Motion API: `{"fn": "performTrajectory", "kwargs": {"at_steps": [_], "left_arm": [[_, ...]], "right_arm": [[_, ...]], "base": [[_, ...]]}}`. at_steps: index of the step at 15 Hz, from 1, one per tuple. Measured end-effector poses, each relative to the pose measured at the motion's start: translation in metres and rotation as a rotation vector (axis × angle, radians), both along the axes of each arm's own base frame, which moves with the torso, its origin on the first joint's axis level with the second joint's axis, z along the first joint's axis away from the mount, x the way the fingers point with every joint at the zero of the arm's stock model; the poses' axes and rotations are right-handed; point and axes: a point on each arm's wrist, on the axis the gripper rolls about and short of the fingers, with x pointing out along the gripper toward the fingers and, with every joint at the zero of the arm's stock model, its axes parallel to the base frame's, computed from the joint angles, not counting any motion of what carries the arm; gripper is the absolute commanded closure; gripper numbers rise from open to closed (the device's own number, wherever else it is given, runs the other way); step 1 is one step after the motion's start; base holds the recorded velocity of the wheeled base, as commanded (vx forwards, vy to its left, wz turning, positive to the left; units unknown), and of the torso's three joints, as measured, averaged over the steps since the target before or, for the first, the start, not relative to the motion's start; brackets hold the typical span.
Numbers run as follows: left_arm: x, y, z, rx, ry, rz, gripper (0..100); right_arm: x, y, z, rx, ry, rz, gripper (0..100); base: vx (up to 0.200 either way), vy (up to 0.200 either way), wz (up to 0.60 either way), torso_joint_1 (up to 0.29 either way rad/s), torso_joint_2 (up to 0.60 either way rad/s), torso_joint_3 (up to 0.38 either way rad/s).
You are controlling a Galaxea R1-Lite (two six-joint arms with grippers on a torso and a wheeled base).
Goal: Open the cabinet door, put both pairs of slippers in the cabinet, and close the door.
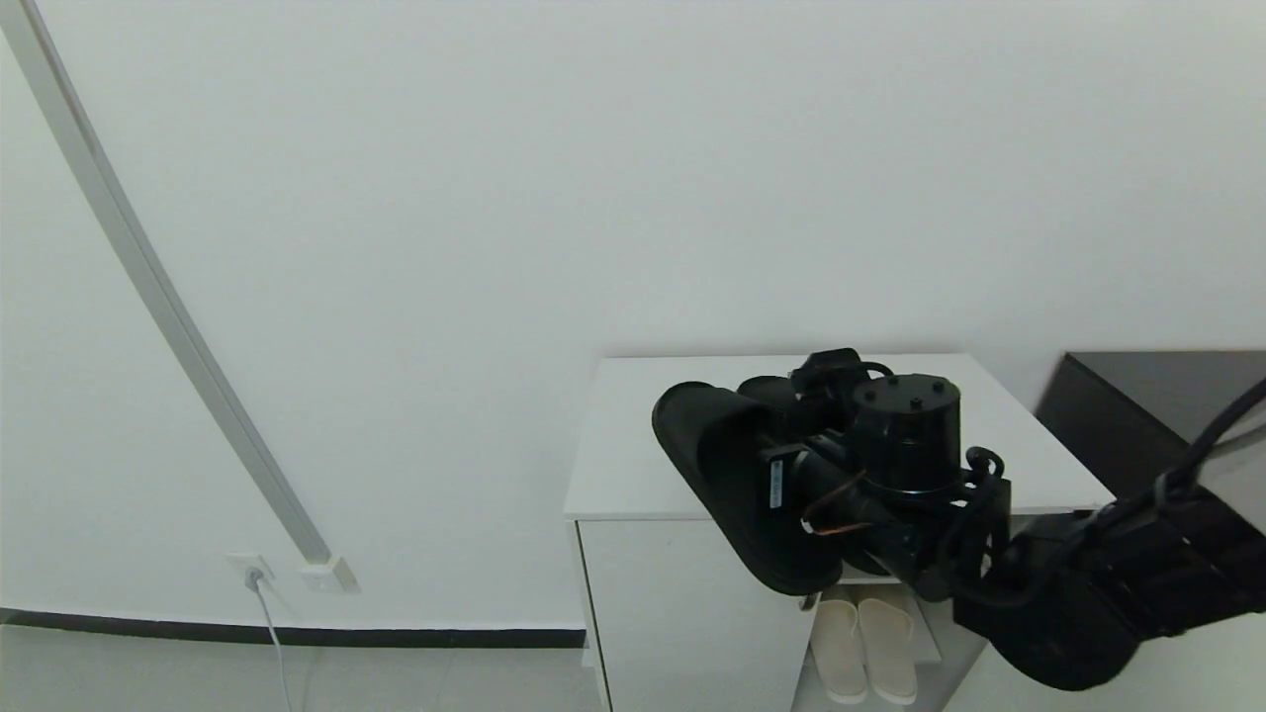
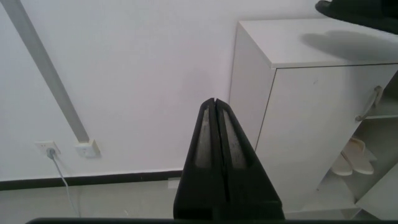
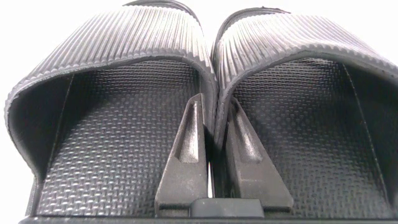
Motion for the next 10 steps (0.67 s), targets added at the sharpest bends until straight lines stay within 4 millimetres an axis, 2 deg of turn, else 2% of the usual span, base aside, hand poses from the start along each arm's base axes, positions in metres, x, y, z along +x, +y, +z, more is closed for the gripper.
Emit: {"fn": "performTrajectory", "kwargs": {"at_steps": [3,9,10], "left_arm": [[0.000,0.000,0.000,0.001,0.000,0.000,100],[0.000,0.000,0.000,0.000,0.000,-0.001,100],[0.000,0.000,0.000,0.000,0.000,0.000,100]], "right_arm": [[-0.019,-0.013,0.008,0.012,0.004,0.046,100],[-0.029,-0.013,0.014,0.020,-0.006,0.072,100],[-0.030,-0.013,0.014,0.018,-0.007,0.073,100]], "base": [[0.000,0.000,0.00,0.000,0.00,0.000],[0.000,0.000,0.00,0.000,0.00,0.000],[-0.200,0.000,0.00,-0.007,0.01,0.002]]}}
